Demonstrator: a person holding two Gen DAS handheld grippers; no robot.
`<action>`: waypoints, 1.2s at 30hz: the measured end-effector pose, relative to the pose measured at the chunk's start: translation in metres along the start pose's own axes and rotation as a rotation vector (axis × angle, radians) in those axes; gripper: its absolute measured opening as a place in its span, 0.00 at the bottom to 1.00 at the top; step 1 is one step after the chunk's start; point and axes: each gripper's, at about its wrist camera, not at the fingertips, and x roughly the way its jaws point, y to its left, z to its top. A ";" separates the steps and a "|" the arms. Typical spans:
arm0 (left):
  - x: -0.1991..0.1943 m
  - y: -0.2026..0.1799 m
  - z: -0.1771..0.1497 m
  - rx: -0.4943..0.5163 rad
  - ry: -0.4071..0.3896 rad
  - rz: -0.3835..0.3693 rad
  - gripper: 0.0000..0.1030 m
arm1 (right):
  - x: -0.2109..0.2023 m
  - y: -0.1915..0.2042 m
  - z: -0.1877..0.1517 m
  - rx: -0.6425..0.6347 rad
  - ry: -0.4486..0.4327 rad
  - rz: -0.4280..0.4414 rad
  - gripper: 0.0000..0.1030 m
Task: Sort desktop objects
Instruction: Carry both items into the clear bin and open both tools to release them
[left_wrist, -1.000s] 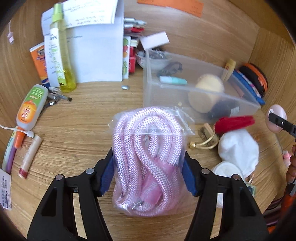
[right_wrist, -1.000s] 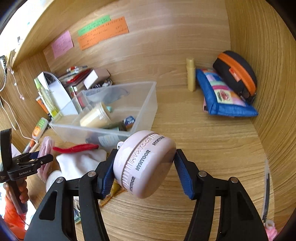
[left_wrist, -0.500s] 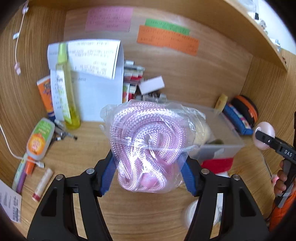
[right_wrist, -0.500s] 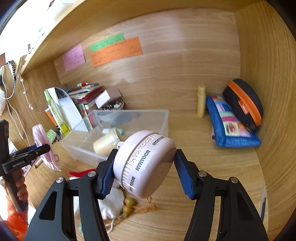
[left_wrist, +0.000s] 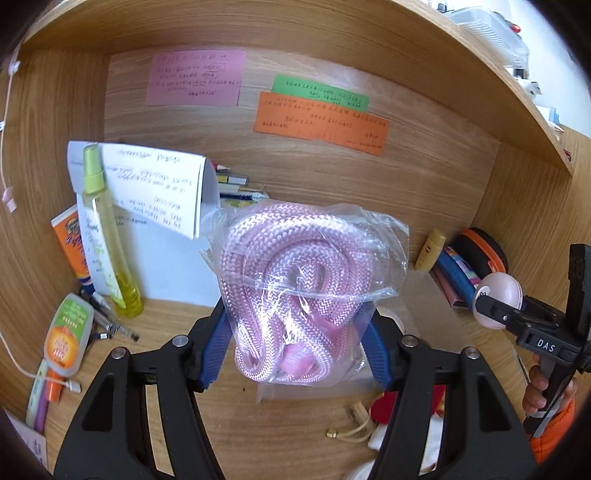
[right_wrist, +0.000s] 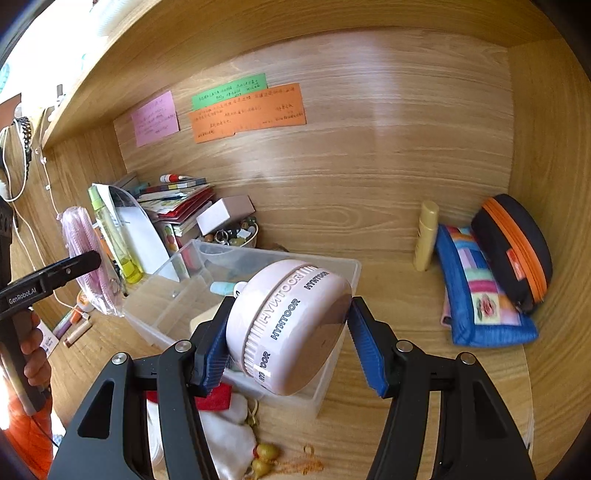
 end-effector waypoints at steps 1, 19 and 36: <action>0.003 -0.001 0.001 0.002 0.002 0.001 0.62 | 0.002 0.000 0.002 -0.004 0.001 -0.001 0.55; 0.078 -0.024 0.010 0.096 0.130 0.054 0.62 | 0.084 0.006 0.014 -0.152 0.177 -0.054 0.55; 0.125 -0.033 -0.009 0.131 0.267 0.051 0.62 | 0.122 0.019 0.003 -0.278 0.295 -0.151 0.55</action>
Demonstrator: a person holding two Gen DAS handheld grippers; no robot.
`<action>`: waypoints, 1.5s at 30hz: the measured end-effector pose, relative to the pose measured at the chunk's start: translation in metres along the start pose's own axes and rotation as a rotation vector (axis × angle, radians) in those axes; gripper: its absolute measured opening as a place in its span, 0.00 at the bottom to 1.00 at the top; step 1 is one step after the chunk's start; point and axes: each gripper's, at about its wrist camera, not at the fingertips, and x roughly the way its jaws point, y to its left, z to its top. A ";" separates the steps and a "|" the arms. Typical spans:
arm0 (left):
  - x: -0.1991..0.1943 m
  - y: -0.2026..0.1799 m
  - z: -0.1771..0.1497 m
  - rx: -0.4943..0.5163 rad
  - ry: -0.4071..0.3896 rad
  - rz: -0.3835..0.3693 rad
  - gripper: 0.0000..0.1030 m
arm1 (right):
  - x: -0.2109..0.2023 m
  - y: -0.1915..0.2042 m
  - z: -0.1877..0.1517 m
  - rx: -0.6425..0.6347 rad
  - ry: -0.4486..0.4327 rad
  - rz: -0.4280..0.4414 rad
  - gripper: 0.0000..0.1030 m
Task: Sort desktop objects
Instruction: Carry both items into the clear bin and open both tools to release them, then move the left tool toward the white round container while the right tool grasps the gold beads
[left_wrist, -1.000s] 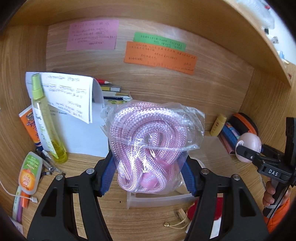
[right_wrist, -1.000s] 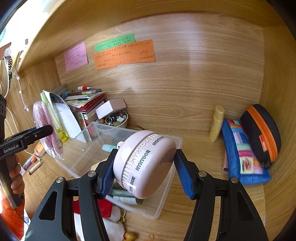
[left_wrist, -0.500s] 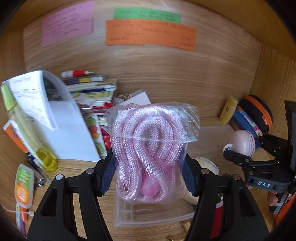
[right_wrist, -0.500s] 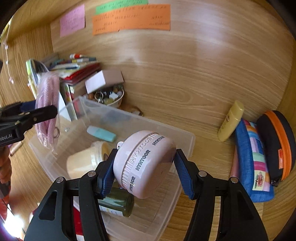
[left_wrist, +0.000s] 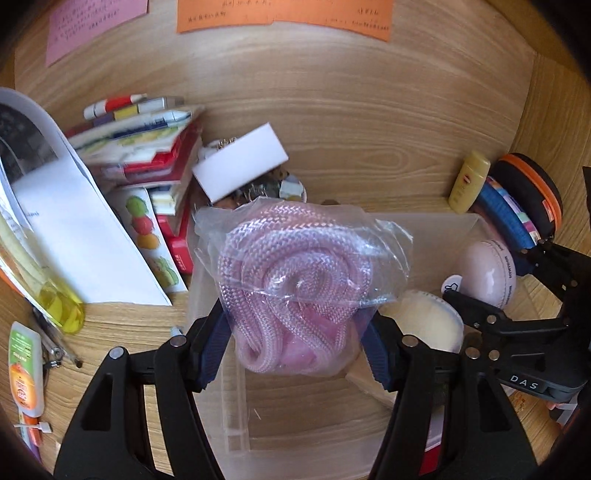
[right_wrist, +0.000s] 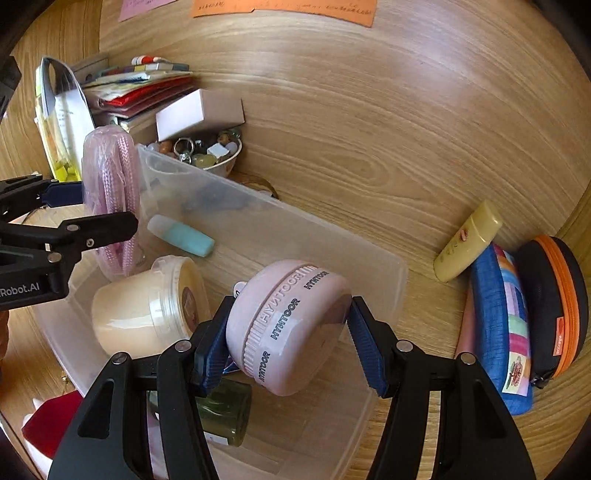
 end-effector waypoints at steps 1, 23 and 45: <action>0.000 -0.002 0.001 0.005 0.001 0.001 0.62 | 0.002 0.001 0.000 -0.001 0.005 0.002 0.55; -0.074 -0.020 0.001 0.054 -0.177 -0.004 0.90 | -0.055 -0.004 -0.013 0.003 -0.122 -0.068 0.74; -0.124 -0.027 -0.083 0.106 -0.112 0.005 0.92 | -0.116 -0.003 -0.085 0.096 -0.163 -0.012 0.84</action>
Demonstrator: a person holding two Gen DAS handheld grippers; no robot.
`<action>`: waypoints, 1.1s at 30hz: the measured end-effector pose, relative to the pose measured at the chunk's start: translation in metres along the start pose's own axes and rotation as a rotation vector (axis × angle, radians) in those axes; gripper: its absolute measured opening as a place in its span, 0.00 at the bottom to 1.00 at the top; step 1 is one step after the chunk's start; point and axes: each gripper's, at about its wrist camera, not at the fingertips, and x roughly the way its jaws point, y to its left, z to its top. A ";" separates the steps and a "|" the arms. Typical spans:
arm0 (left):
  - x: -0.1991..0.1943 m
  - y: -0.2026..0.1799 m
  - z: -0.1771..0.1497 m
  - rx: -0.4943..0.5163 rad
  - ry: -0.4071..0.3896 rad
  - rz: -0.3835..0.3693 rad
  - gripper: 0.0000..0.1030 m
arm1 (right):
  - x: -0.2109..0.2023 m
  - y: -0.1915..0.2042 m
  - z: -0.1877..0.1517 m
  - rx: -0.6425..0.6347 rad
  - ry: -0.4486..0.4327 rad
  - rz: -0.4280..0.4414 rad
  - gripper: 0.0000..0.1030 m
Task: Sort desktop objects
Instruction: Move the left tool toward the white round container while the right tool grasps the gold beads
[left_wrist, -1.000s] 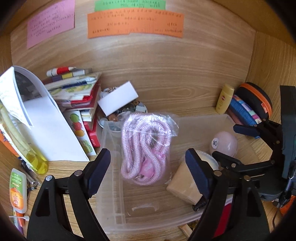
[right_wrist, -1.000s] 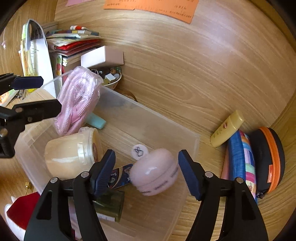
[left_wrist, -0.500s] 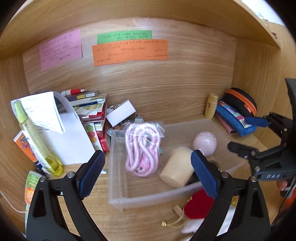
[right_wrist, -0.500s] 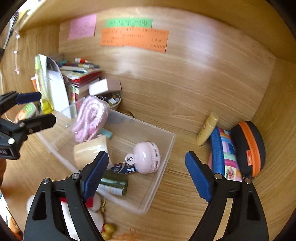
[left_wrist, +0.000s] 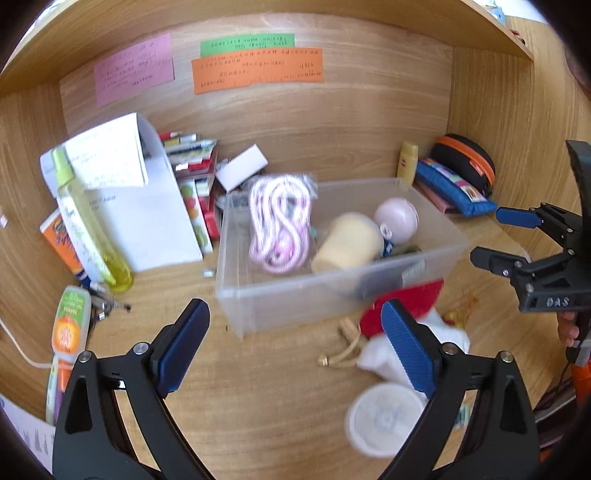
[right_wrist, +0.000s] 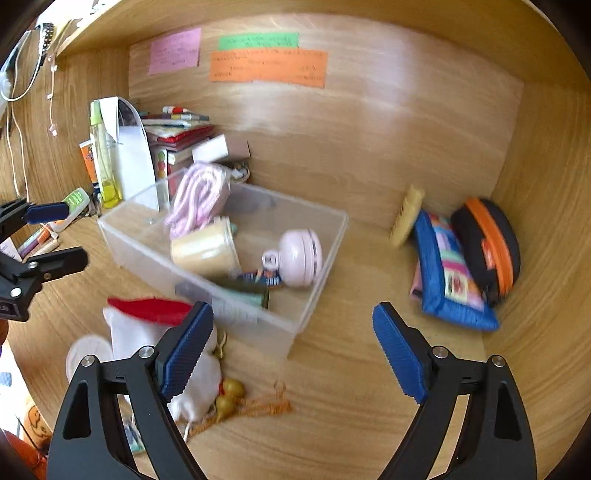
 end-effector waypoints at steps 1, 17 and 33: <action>-0.001 0.000 -0.004 -0.004 0.008 -0.004 0.92 | 0.001 -0.002 -0.005 0.014 0.011 -0.001 0.84; 0.007 -0.020 -0.062 -0.046 0.167 -0.097 0.92 | 0.029 0.002 -0.051 0.077 0.148 0.080 0.70; 0.031 -0.043 -0.075 -0.020 0.243 -0.147 0.92 | 0.047 0.012 -0.056 0.050 0.218 0.165 0.39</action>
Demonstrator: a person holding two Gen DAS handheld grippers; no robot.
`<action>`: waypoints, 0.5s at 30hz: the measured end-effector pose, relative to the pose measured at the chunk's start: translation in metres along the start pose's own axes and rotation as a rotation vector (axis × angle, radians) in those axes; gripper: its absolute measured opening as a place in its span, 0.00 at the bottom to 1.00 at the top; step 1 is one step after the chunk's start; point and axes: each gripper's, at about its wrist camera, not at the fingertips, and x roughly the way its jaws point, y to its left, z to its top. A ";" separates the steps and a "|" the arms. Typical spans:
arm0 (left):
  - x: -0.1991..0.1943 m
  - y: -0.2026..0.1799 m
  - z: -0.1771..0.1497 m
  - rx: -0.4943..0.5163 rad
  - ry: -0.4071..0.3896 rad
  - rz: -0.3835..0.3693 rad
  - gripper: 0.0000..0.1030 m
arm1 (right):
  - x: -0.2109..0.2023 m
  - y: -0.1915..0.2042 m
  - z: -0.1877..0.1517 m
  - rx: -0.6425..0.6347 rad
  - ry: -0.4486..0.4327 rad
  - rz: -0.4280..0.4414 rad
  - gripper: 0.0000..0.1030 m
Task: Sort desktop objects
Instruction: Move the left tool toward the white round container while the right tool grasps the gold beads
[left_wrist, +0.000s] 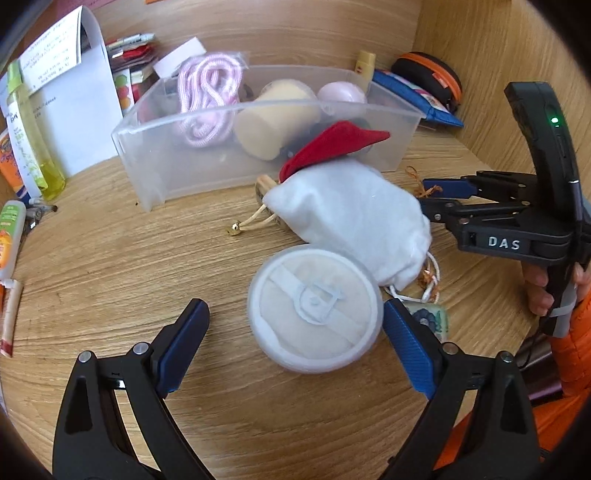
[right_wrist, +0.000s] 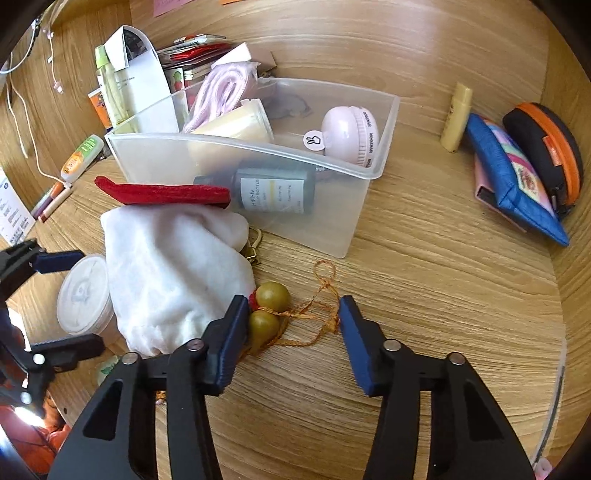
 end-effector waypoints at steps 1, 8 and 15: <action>0.002 0.001 0.000 -0.006 0.003 0.001 0.92 | 0.000 -0.001 0.000 0.008 0.002 0.008 0.37; 0.004 0.007 0.002 -0.028 -0.016 0.013 0.92 | -0.003 -0.008 -0.003 0.016 0.000 -0.031 0.21; 0.002 0.007 0.001 -0.035 -0.064 0.049 0.63 | -0.001 0.000 -0.001 0.012 -0.021 -0.043 0.15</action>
